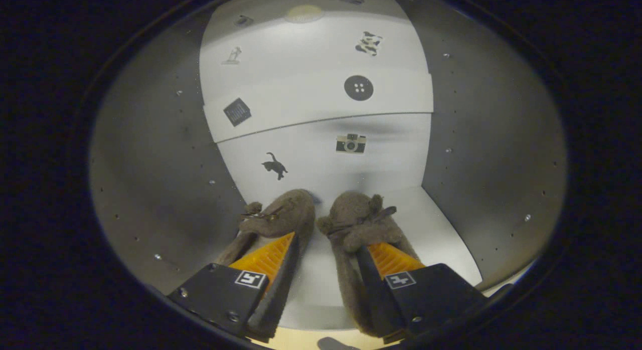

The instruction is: Open the shoe cabinet door, grab the shoes and put them into the shoe cabinet, then close the shoe cabinet door.

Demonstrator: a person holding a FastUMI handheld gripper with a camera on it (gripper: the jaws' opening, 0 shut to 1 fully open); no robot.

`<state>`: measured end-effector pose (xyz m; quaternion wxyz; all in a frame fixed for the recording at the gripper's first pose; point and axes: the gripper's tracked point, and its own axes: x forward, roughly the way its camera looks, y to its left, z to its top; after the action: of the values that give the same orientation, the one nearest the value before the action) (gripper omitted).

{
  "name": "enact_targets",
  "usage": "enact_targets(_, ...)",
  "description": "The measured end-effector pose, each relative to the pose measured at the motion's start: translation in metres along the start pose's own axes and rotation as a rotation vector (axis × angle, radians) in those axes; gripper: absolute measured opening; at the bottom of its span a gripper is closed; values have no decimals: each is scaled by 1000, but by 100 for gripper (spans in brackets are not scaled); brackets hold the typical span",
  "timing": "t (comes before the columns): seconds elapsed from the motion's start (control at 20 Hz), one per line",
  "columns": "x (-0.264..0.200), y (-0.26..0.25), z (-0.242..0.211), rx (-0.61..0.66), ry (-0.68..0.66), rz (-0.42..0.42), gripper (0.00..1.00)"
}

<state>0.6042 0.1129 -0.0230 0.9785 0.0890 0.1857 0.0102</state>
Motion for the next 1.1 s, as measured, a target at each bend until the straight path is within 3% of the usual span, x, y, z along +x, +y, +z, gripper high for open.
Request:
enact_targets(0.05, -9, 0, -1, -15, -19, -1, 78)
enact_targets(0.35, -109, 16, -4, -81, -203, 40, 77)
enact_targets(0.55, -199, 26, -31, -153, -321, 66, 100)
enact_targets(0.8, -309, 35, -82, -150, -372, 158, 100)
enact_targets(1.1, -398, -10, -131, -178, -368, 90, 100)
